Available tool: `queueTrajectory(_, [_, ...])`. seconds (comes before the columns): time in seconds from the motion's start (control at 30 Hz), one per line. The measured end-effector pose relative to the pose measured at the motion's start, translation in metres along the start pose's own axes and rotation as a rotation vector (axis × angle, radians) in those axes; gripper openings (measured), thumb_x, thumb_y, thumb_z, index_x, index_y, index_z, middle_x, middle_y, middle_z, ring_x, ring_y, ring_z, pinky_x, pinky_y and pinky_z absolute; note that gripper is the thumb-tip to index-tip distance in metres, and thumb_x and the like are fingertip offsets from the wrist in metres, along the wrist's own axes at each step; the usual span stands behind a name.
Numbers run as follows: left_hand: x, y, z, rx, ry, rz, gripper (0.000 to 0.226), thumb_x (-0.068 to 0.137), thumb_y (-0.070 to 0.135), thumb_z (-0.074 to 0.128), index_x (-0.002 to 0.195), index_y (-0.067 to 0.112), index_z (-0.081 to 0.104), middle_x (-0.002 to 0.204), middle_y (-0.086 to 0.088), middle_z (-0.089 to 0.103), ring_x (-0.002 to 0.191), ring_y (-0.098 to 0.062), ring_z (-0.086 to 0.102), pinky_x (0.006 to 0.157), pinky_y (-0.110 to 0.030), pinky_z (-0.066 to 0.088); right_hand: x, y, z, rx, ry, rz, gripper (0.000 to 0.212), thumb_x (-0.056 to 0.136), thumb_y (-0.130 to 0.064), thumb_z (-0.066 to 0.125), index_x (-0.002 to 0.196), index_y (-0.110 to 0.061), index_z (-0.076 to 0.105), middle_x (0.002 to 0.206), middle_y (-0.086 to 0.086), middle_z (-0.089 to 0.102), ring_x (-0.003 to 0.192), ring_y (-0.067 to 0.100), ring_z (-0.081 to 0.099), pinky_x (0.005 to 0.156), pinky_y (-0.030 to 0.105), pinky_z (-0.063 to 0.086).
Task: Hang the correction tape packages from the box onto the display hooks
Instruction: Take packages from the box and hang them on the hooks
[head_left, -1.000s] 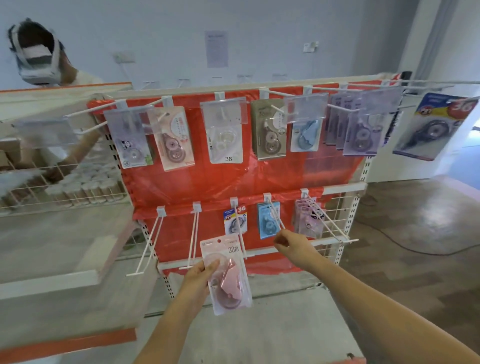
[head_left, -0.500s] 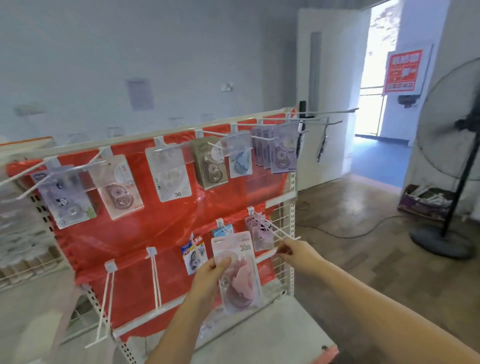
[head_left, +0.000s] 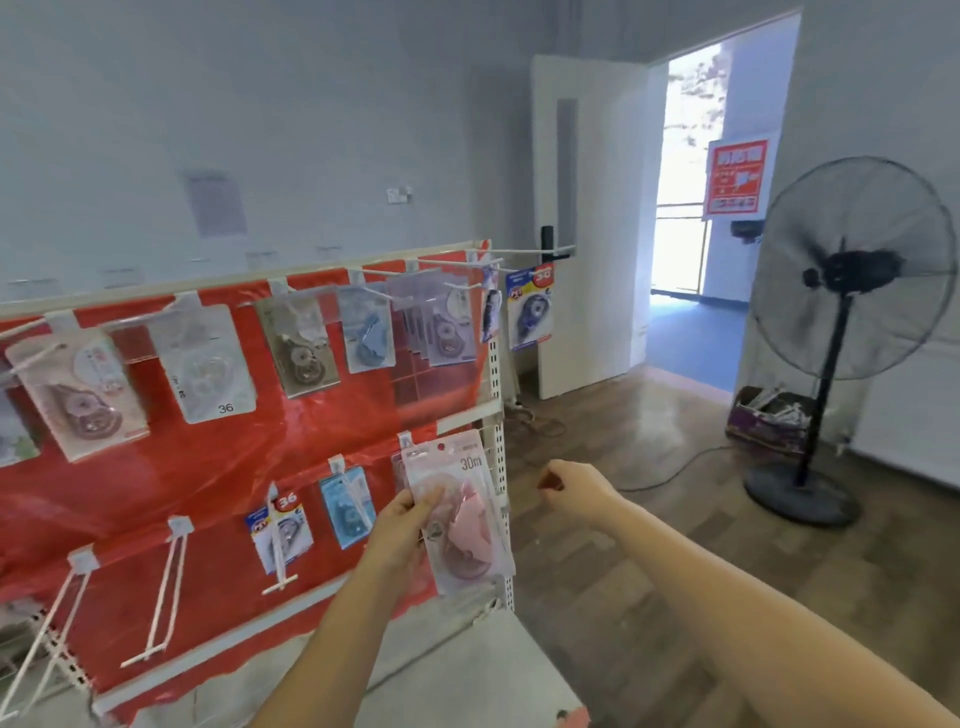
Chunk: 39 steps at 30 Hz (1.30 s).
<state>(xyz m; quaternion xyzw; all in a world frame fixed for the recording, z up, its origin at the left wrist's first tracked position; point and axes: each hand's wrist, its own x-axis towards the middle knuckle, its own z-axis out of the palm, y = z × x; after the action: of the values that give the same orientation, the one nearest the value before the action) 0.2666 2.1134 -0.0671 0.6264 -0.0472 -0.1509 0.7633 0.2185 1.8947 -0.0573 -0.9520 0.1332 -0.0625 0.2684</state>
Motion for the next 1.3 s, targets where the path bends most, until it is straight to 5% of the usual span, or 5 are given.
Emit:
queueTrajectory(0.4, [-0.059, -0.015, -0.073, 0.002, 0.314, 0.121, 0.013, 0.092, 0.022, 0.06, 0.099, 0.015, 0.068, 0.097, -0.008, 0.071, 0.089, -0.023, 0.065, 0.086, -0.038, 0.049, 0.011, -0.066, 0.036, 0.002, -0.163, -0.355, 0.022, 0.094, -0.018, 0.051, 0.113, -0.01, 0.059, 0.108, 0.005, 0.065, 0.087, 0.019, 0.059, 0.074, 0.028, 0.049])
queueTrajectory(0.57, [-0.096, -0.034, -0.119, 0.006, 0.461, 0.114, 0.013, 0.09, 0.025, 0.063, 0.096, 0.017, 0.07, 0.096, -0.008, 0.073, 0.096, -0.027, 0.065, 0.094, -0.042, 0.048, -0.006, -0.105, 0.089, -0.031, -0.282, -0.512, 0.024, 0.094, -0.02, 0.053, 0.115, -0.012, 0.061, 0.118, 0.007, 0.064, 0.106, 0.022, 0.06, 0.093, 0.03, 0.046])
queueTrajectory(0.73, [-0.125, -0.061, -0.162, -0.012, 0.573, 0.058, 0.022, 0.09, 0.025, 0.063, 0.105, 0.01, 0.068, 0.105, -0.013, 0.071, 0.102, -0.032, 0.064, 0.096, -0.047, 0.048, -0.029, -0.129, 0.138, -0.023, -0.411, -0.611, 0.022, 0.092, -0.016, 0.054, 0.111, -0.01, 0.063, 0.116, 0.006, 0.066, 0.107, 0.021, 0.059, 0.087, 0.026, 0.043])
queueTrajectory(1.07, [-0.126, -0.11, -0.237, -0.004, 0.615, -0.098, 0.017, 0.094, 0.018, 0.058, 0.101, 0.007, 0.069, 0.097, -0.01, 0.073, 0.086, -0.023, 0.069, 0.075, -0.033, 0.055, -0.028, -0.161, 0.232, -0.111, -0.569, -0.595, 0.024, 0.094, -0.016, 0.05, 0.113, -0.008, 0.062, 0.119, 0.007, 0.064, 0.111, 0.023, 0.057, 0.087, 0.026, 0.041])
queueTrajectory(1.3, [-0.085, -0.129, -0.303, 0.003, 0.537, -0.165, 0.039, 0.084, 0.029, 0.068, 0.112, 0.002, 0.065, 0.106, -0.015, 0.071, 0.098, -0.032, 0.068, 0.085, -0.044, 0.055, -0.018, -0.171, 0.301, -0.134, -0.656, -0.462, 0.027, 0.096, -0.018, 0.045, 0.117, -0.01, 0.06, 0.122, 0.006, 0.062, 0.116, 0.021, 0.053, 0.09, 0.024, 0.04])
